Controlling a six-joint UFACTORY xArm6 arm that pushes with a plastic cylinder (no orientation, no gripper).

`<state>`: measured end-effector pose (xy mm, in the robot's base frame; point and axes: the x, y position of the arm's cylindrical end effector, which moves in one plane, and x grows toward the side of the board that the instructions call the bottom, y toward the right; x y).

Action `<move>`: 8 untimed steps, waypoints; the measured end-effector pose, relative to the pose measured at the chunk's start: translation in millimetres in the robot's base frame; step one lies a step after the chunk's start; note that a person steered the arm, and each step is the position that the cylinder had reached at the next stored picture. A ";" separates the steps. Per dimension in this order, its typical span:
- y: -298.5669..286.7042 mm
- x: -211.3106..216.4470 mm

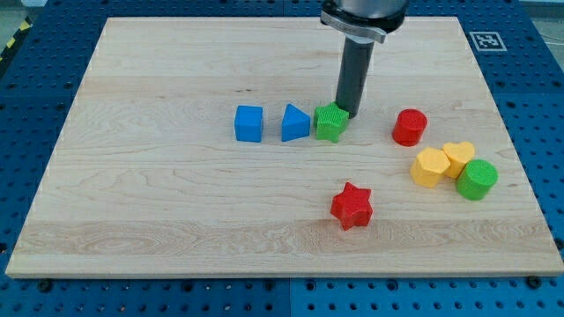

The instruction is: Move the red circle above the red star

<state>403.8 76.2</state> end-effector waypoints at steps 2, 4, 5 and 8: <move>-4.3 -17.9; 81.6 -27.9; 92.6 -9.7; 119.1 15.5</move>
<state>419.3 195.3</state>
